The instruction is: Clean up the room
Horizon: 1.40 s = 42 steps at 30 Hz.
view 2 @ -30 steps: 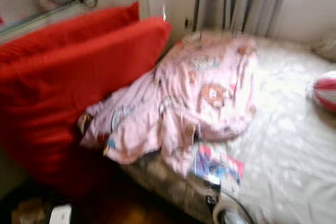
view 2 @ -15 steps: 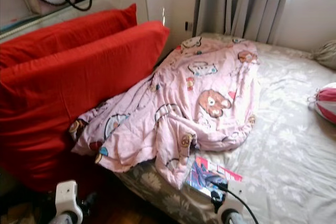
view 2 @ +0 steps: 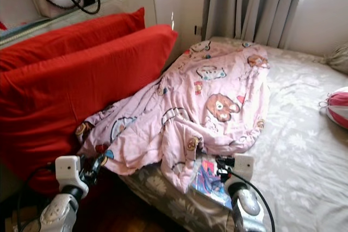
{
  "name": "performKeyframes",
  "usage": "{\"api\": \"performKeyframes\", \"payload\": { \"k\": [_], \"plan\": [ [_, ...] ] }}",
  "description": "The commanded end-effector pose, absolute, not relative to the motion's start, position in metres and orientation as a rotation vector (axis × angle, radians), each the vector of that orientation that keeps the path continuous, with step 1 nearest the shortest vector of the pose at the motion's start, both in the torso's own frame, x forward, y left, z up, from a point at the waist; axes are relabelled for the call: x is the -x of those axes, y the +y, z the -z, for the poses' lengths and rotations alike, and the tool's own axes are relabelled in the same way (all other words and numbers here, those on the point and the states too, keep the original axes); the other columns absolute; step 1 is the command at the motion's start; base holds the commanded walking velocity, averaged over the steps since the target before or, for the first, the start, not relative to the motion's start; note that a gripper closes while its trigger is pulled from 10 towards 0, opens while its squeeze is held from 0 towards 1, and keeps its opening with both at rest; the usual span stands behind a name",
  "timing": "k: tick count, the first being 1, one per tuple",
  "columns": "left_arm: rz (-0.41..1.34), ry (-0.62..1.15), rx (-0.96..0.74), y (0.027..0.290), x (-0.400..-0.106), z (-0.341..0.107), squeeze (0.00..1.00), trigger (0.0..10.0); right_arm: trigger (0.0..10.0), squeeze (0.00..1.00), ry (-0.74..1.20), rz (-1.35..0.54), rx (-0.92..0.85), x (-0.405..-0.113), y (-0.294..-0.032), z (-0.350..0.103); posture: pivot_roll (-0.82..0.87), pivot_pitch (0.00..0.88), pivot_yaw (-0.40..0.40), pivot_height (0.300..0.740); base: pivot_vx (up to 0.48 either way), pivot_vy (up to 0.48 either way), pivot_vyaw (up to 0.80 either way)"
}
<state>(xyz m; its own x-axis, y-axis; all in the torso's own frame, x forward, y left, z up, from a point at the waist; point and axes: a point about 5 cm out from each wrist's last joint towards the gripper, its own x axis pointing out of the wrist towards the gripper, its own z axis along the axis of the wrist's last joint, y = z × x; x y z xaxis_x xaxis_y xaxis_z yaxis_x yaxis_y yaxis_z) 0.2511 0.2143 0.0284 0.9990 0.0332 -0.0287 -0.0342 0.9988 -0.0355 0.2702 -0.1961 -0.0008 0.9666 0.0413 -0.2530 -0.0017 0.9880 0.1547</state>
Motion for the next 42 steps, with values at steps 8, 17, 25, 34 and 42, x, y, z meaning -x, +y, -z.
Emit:
{"api": "performKeyframes", "payload": {
  "k": [8, 17, 25, 34, 42],
  "plan": [
    [-0.052, 0.024, 0.027, 0.2166, -0.245, -0.033, 0.0, 10.0, 10.0, 0.0, 0.246, 0.03, -0.118, -0.2601, -0.2009, 0.0043, 0.04, 0.0, 0.024, 0.74, 0.0, 0.0, 0.0],
    [-0.058, 0.022, 0.031, 0.2181, -0.2498, -0.0375, 0.0, 10.0, 10.0, 0.0, 0.282, 0.03, -0.087, -0.2658, -0.2045, 0.0025, 0.06, 0.0, 0.0, 0.726, 0.0, 0.0, 0.0],
    [-0.078, 0.048, 0.036, 0.2204, -0.2476, -0.0315, 0.0, 10.0, 10.0, 0.0, 0.288, 0.024, -0.074, -0.2672, -0.2014, 0.0023, 0.06, 0.0, -0.011, 0.671, 0.0, 0.0, 0.0],
    [-0.081, 0.054, 0.042, 0.219, -0.2473, -0.03, 0.0, 10.0, 10.0, 0.0, 0.264, 0.026, -0.085, -0.2676, -0.2012, -0.0001, 0.06, 0.0, -0.009, 0.666, 0.0, 0.0, 0.0],
    [-0.078, 0.063, 0.044, 0.2211, -0.2462, -0.0284, 0.0, 10.0, 10.0, 0.0, 0.264, 0.031, -0.084, -0.2696, -0.2027, -0.0015, 0.07, 0.0, -0.009, 0.666, 0.0, 0.0, 0.0]
  ]
}}
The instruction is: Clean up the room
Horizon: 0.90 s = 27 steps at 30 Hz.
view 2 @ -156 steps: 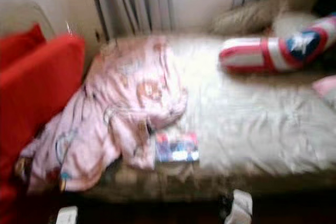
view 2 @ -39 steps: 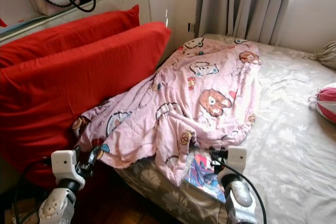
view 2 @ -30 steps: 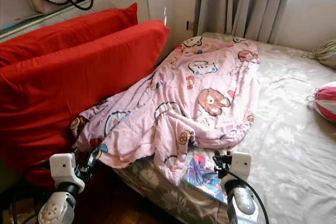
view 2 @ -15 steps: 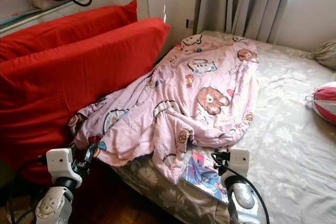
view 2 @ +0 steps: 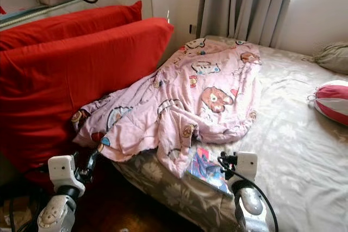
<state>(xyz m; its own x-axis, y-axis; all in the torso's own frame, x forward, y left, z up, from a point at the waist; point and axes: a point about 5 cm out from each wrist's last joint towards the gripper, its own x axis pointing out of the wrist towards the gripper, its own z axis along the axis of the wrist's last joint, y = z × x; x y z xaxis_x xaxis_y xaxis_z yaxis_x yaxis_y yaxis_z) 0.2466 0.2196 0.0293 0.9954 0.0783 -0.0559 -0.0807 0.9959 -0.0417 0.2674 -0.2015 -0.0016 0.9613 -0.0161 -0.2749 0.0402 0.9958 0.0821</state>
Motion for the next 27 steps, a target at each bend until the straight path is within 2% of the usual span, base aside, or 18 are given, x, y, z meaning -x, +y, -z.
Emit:
{"api": "performKeyframes", "payload": {
  "k": [1, 7, 27],
  "plan": [
    [-0.079, 0.067, 0.044, 0.2212, -0.2459, -0.0277, 0.0, 10.0, 10.0, 0.0, 0.273, 0.032, -0.079, -0.2693, -0.203, -0.0007, 0.07, 0.0, -0.008, 0.666, 0.0, 0.0, 0.0],
    [-0.08, 0.074, 0.049, 0.2199, -0.2447, -0.0255, 0.0, 10.0, 10.0, 0.0, 0.289, 0.025, -0.07, -0.2699, -0.2015, 0.0004, 0.07, 0.0, -0.011, 0.641, 0.0, 0.0, 0.0],
    [-0.091, 0.086, 0.06, 0.2172, -0.2398, -0.0218, 0.0, 10.0, 10.0, 0.0, 0.287, -0.001, -0.079, -0.2716, -0.1985, -0.001, 0.07, 0.0, -0.027, 0.641, 0.0, 0.0, 0.0]
  ]
}}
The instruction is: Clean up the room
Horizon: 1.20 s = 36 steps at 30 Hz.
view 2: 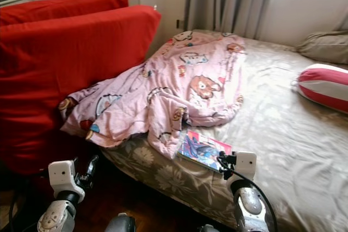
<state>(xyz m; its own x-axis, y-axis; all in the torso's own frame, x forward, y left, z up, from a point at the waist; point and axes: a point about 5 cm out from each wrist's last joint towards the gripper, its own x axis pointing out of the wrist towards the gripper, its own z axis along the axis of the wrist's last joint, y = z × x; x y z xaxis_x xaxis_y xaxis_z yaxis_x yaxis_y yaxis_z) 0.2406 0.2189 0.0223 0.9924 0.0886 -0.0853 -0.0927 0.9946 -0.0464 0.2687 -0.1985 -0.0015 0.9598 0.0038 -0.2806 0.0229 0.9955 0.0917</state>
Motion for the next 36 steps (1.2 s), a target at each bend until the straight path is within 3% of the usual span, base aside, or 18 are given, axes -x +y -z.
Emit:
{"api": "performKeyframes", "payload": {
  "k": [1, 22, 28, 36],
  "plan": [
    [-0.091, 0.091, 0.061, 0.216, -0.239, -0.021, 0.0, 10.0, 10.0, 0.0, 0.309, -0.008, -0.064, -0.271, -0.198, 0.001, 0.07, 0.0, -0.027, 0.641, 0.0, 0.0, 0.0],
    [-0.09, 0.095, 0.055, 0.214, -0.238, -0.021, 0.0, 10.0, 10.0, 0.0, 0.304, -0.041, -0.068, -0.273, -0.195, -0.001, 0.06, 0.0, -0.027, 0.627, 0.0, 0.0, 0.0],
    [-0.079, 0.095, 0.053, 0.212, -0.24, -0.022, 0.0, 10.0, 10.0, 0.0, 0.294, -0.066, -0.069, -0.273, -0.191, -0.001, 0.05, 0.0, -0.011, 0.587, 0.0, 0.0, 0.0],
    [-0.058, 0.099, 0.043, 0.211, -0.244, -0.023, 0.0, 10.0, 10.0, 0.0, 0.285, -0.071, -0.147, -0.279, -0.177, -0.003, 0.04, 0.0, 0.004, 0.587, 0.0, 0.0, 0.0]
  ]
}}
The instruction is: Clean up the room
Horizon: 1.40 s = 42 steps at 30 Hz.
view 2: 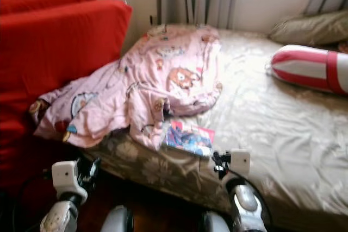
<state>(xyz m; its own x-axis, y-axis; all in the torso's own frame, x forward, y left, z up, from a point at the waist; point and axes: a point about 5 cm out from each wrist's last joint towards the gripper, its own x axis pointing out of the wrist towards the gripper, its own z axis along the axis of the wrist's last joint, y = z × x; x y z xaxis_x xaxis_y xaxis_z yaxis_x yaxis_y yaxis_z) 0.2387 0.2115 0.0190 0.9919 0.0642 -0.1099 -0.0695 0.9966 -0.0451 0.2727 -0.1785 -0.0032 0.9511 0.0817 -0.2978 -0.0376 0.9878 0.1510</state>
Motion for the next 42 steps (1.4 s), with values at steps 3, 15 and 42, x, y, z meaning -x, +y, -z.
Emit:
{"api": "performKeyframes", "payload": {
  "k": [3, 15, 42],
  "plan": [
    [-0.059, 0.098, 0.043, 0.2113, -0.2444, -0.0237, 0.0, 10.0, 10.0, 0.0, 0.284, -0.061, -0.157, -0.2807, -0.1774, -0.0039, 0.04, 0.0, 0.004, 0.587, 0.0, 0.0, 0.0],
    [-0.06, 0.097, 0.046, 0.2122, -0.2461, -0.0252, 0.0, 10.0, 10.0, 0.0, 0.283, -0.093, -0.146, -0.2818, -0.1781, -0.0049, 0.05, 0.0, 0.002, 0.587, 0.0, 0.0, 0.6],
    [-0.061, 0.087, 0.042, 0.2141, -0.2513, -0.0289, 0.0, 10.0, 10.0, 0.0, 0.277, -0.073, -0.177, -0.2872, -0.1777, -0.0077, 0.05, 0.0, 0.004, 0.587, 0.236, 0.0, 0.14]
  ]
}}
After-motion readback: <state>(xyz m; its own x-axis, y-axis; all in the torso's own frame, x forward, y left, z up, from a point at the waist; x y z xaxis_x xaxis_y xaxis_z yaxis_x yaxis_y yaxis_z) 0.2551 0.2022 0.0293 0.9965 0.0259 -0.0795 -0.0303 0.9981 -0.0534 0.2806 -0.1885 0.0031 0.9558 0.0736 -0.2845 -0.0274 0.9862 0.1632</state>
